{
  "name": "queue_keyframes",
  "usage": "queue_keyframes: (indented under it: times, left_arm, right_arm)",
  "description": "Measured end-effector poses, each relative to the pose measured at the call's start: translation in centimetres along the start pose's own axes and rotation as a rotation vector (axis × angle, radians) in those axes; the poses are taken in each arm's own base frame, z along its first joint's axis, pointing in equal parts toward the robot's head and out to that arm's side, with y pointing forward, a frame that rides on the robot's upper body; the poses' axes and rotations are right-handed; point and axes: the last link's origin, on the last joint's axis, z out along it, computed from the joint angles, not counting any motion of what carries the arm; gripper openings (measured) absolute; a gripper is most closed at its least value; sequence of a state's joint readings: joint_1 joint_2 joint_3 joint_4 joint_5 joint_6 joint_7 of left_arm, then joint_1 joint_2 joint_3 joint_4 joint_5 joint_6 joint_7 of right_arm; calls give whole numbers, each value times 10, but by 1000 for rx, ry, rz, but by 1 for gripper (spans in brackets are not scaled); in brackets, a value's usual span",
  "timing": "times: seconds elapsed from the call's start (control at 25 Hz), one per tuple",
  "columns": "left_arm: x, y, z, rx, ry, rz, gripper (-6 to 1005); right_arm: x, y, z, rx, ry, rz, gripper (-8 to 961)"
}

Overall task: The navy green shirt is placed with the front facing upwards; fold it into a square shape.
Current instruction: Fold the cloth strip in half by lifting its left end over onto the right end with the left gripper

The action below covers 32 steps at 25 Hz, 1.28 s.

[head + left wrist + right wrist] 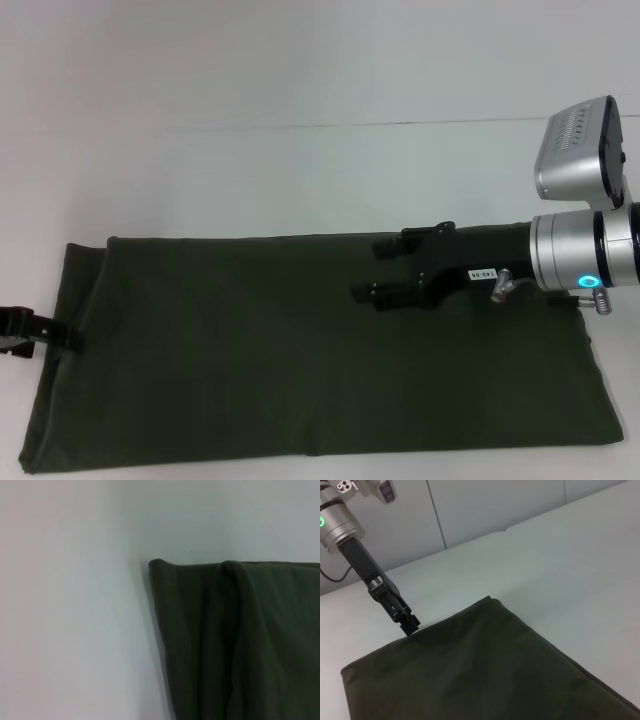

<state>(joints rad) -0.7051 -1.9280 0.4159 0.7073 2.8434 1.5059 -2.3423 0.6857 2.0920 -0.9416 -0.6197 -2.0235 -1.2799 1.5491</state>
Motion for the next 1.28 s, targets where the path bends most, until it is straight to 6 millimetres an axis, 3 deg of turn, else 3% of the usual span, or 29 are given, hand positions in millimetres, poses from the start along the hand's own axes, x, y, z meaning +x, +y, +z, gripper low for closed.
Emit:
queue_keyframes:
  times: [1.28]
  left_arm:
    - [0,3,5,-11,-13,1,831]
  right_arm:
    - [-5,-1,1,-2,1,13,796]
